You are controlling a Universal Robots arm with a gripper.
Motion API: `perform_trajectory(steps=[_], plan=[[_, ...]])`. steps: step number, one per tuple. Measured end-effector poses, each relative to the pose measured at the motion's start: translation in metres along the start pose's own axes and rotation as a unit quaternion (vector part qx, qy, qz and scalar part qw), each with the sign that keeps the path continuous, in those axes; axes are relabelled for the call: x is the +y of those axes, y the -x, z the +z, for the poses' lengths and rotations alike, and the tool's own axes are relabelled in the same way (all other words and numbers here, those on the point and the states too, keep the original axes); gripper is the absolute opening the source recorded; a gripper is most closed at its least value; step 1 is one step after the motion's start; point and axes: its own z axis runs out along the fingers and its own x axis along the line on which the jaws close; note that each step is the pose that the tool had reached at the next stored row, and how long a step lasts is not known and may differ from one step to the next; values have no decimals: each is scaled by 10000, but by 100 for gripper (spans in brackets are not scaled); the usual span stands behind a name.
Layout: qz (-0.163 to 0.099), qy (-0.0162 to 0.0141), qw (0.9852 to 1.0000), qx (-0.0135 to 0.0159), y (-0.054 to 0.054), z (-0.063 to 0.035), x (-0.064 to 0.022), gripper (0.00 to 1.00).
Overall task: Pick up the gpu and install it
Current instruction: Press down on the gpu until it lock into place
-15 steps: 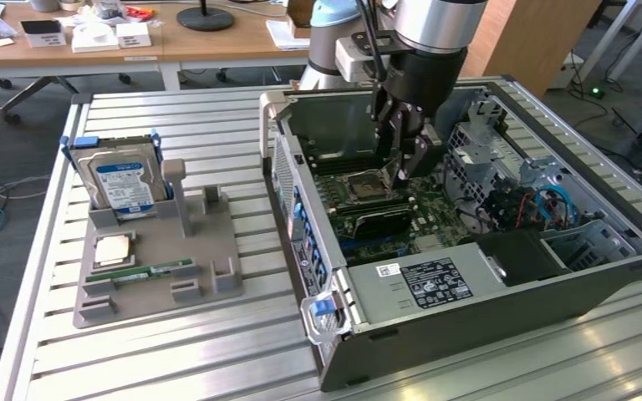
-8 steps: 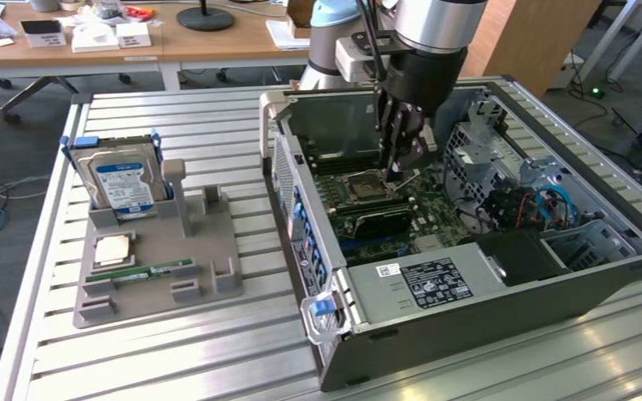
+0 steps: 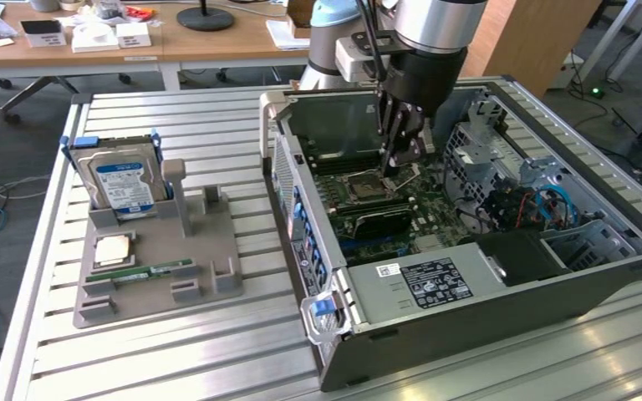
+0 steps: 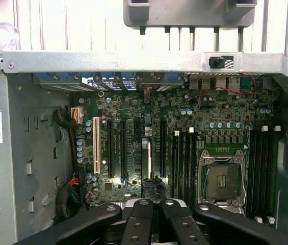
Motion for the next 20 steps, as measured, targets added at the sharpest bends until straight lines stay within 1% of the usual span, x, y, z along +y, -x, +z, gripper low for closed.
perform_trajectory(steps=[9, 20], plan=[[1, 0, 10000, 0, 0, 13, 0, 11], [0, 0, 10000, 0, -4, 206, 3, 11]])
